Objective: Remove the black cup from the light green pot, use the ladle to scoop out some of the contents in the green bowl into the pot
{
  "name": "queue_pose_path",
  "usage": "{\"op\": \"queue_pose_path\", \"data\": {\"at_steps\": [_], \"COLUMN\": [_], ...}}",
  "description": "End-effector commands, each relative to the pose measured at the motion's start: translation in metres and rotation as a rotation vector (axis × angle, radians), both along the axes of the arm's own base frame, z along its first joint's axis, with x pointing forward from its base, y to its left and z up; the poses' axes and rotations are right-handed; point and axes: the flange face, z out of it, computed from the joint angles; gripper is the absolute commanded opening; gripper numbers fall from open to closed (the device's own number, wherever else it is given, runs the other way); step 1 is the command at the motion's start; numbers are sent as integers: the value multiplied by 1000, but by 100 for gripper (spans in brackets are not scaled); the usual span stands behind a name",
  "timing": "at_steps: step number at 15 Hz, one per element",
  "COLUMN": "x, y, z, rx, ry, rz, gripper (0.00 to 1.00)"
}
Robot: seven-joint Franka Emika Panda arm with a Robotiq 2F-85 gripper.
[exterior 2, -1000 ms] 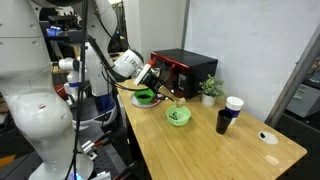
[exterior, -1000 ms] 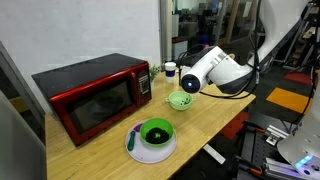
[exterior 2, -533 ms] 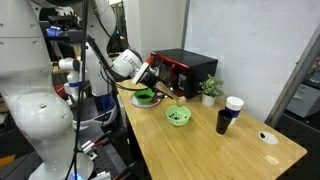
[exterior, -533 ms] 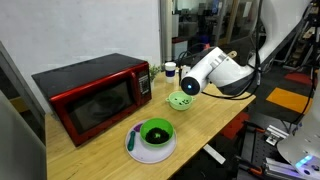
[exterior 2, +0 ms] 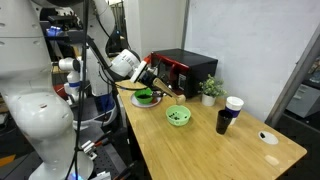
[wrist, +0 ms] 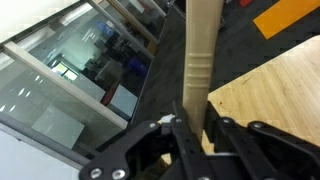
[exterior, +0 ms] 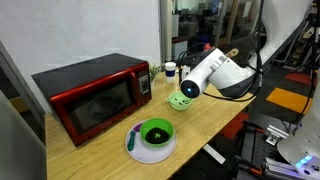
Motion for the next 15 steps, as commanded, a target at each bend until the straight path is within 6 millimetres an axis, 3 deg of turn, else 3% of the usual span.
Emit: {"op": "queue_pose_path", "data": {"at_steps": [1, 15], "x": [6, 9], "y": [6, 24], "z": [-2, -5], "rx": [-62, -195], "ry": [13, 33], "rz": [2, -24], "gripper": [6, 6]}}
